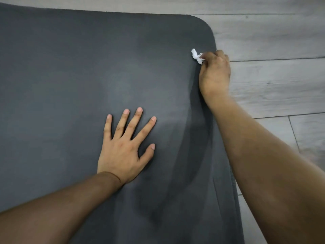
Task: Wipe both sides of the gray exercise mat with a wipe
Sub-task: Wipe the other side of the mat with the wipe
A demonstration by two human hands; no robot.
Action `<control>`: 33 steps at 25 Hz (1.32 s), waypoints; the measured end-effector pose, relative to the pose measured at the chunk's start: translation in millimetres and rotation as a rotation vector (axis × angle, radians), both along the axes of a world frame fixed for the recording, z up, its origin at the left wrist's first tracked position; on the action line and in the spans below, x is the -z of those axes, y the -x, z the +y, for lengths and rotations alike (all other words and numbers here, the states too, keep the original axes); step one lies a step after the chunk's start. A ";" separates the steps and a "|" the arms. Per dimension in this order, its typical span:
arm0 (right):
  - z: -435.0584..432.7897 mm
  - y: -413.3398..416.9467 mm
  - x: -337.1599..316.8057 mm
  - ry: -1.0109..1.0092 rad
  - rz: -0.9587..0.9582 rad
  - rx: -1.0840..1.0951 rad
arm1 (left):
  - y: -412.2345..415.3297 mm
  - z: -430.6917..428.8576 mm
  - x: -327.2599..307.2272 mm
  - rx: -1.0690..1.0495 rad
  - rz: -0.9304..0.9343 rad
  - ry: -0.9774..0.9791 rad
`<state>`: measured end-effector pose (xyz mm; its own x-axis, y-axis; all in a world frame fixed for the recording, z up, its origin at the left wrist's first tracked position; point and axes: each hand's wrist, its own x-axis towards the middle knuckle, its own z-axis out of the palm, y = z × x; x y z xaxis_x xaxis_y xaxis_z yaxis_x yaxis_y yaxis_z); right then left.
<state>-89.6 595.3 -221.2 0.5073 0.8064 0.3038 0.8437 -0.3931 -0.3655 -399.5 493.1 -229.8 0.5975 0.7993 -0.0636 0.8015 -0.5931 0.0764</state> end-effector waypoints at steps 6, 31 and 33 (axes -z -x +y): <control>-100.4 62.0 -8.2 0.062 0.058 -0.051 | -1.0 2.0 -3.8 -0.002 0.042 0.067; -353.4 255.5 -65.3 0.469 0.072 -0.027 | 233.8 -181.4 -101.8 -0.239 0.190 0.539; -368.4 236.8 -74.9 0.482 0.064 0.085 | 212.5 -182.3 -108.4 -0.240 0.153 0.530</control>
